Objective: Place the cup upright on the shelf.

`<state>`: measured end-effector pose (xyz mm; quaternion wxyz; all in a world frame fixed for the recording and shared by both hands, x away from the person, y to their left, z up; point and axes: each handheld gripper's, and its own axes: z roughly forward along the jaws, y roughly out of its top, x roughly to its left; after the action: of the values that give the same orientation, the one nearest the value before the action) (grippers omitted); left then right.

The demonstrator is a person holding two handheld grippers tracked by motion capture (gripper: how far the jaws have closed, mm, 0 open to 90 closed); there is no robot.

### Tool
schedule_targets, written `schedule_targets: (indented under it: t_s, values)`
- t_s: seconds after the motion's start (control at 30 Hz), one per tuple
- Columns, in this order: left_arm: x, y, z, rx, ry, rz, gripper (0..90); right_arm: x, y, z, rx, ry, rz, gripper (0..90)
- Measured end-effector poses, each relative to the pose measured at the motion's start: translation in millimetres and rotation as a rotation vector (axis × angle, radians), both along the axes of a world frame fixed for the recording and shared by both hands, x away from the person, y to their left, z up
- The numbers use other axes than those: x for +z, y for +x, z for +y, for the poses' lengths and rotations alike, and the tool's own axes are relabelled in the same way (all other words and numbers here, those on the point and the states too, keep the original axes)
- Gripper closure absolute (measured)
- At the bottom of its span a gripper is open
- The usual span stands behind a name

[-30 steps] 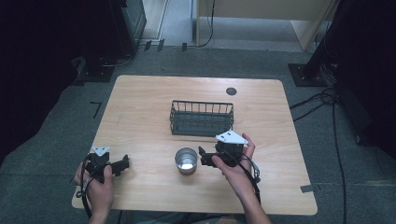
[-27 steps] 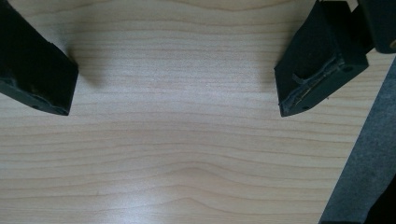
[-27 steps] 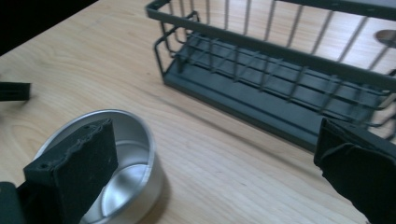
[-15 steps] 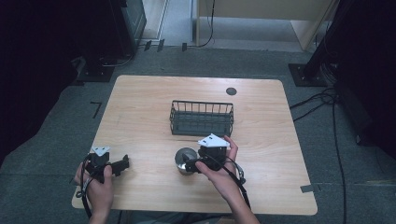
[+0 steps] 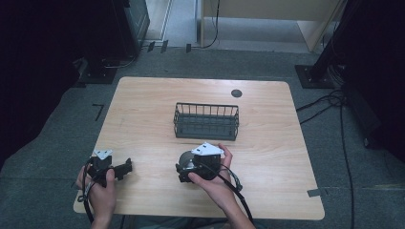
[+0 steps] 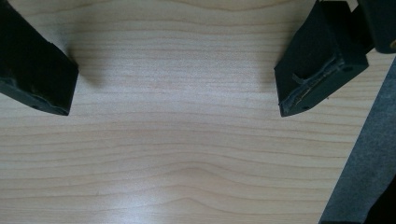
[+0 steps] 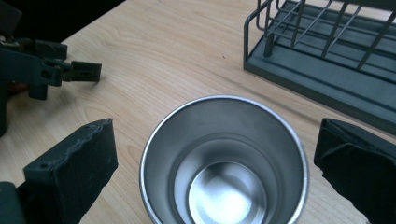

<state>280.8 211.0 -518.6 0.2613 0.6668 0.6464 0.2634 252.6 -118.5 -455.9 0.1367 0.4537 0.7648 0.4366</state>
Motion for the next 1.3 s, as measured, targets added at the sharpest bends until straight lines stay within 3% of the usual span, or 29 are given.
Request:
schedule_targets:
  t_s: [0.4, 0.6, 0.83, 1.07, 1.3]
  values:
    - [0.0, 0.0, 0.0, 0.0, 0.0, 0.0, 0.0, -26.3, 2.8, 8.5, 0.0, -0.048, 0.017, 0.1]
    - [0.0, 0.0, 0.0, 0.0, 0.0, 0.0, 0.0, -36.1, 3.5, 11.1, -0.018, -0.063, 0.021, 7.0]
    - [0.0, 0.0, 0.0, 0.0, 0.0, 0.0, 0.0, -36.4, 2.8, 12.1, -0.023, -0.088, 0.002, 15.9]
    - [0.0, 0.0, 0.0, 0.0, 0.0, 0.0, 0.0, -34.3, 2.9, 10.9, -0.023, -0.086, 0.0, 16.6]
    - [0.0, 0.0, 0.0, 0.0, 0.0, 0.0, 0.0, -19.2, 4.9, 3.3, -0.022, -0.072, -0.021, 16.7]
